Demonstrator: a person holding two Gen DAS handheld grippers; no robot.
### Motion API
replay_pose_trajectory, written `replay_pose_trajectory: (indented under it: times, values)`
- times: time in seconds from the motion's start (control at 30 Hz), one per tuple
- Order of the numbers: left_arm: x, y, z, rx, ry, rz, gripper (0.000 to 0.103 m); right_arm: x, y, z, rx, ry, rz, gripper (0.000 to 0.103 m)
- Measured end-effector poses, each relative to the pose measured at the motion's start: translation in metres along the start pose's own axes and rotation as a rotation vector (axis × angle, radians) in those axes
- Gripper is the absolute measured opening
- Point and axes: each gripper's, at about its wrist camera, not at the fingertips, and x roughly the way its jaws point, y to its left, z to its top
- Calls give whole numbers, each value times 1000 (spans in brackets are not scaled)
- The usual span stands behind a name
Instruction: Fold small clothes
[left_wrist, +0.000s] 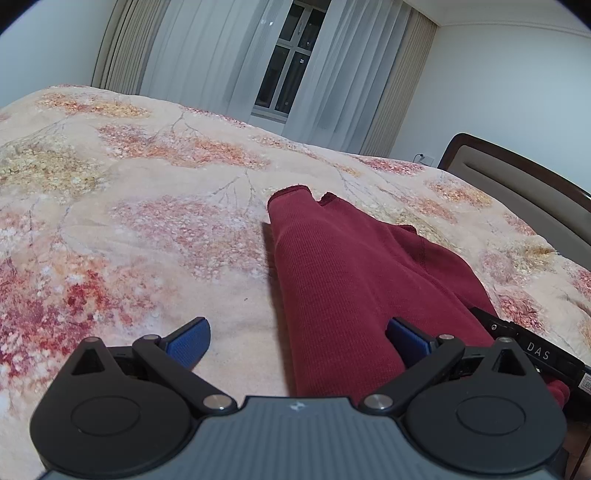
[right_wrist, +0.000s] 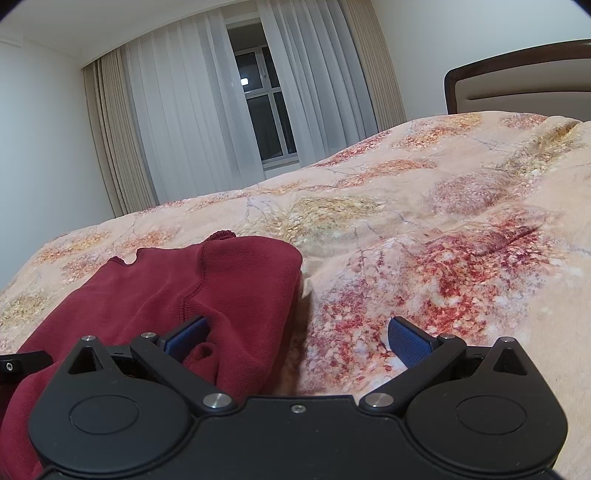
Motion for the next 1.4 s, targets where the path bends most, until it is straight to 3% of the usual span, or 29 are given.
replay_pose_trajectory:
  times: [0.33, 0.5, 0.6, 0.87, 1.2, 1.4]
  values:
    - [-2, 2, -2, -3, -19, -10, 103, -9, -4, -4, 29, -24, 23, 102]
    - [-4, 5, -5, -17, -33, -26, 103, -39, -12, -14, 90, -162, 155, 102]
    - [-5, 6, -6, -20, -39, -30, 103, -49, -11, -25, 96, -167, 182, 102]
    - [-9, 8, -8, -22, -43, -42, 102, -49, 5, -35, -2, -134, 116, 102]
    - [-24, 15, -17, -29, -67, -88, 102, -57, 4, -49, -22, -173, 98, 102]
    - [-36, 14, -25, 19, -59, -86, 102, -62, 3, -56, -35, -186, 91, 102]
